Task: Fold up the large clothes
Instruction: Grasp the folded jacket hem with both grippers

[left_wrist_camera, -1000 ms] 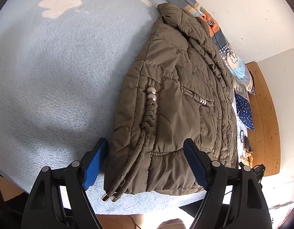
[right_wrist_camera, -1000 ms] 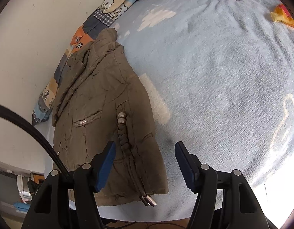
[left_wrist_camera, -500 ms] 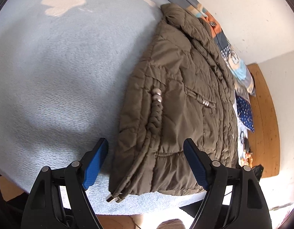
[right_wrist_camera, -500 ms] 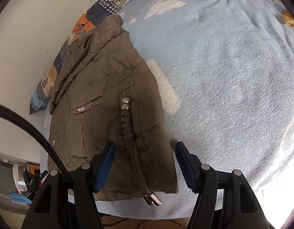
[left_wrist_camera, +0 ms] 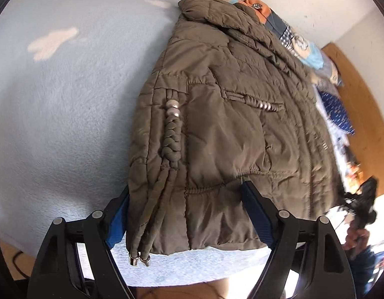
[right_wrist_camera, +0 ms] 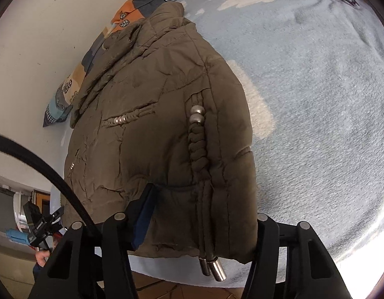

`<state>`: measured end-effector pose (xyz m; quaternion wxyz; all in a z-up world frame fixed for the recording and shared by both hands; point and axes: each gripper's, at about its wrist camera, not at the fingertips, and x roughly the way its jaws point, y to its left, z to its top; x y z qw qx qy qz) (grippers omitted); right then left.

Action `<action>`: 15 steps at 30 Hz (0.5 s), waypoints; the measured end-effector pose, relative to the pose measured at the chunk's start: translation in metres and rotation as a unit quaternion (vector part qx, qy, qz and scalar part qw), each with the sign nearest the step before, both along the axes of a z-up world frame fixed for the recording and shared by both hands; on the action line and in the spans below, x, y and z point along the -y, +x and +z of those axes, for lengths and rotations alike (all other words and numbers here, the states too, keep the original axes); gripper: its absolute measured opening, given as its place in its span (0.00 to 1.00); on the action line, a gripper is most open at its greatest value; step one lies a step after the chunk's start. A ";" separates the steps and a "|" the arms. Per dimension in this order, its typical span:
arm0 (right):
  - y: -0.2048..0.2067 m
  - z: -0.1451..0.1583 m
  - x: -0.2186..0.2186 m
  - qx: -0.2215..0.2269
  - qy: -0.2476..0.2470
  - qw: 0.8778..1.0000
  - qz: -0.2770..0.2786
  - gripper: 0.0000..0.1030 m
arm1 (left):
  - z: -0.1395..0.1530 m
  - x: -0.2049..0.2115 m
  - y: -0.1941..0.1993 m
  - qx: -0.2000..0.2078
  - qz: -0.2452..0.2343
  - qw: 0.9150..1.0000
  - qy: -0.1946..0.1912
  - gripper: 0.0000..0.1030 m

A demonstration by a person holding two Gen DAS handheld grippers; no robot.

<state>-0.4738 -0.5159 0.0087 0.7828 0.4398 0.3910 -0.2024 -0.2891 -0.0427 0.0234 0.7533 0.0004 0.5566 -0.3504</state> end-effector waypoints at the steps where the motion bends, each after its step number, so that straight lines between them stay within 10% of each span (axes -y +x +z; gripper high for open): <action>1: 0.001 0.001 -0.002 -0.002 -0.006 1.000 0.003 0.48 | 0.000 0.003 -0.002 0.011 -0.001 1.000 0.011 0.78; 15: 0.005 -0.006 -0.009 -0.026 -0.052 0.998 0.016 0.40 | -0.006 0.019 -0.020 0.103 0.023 0.993 0.059 0.78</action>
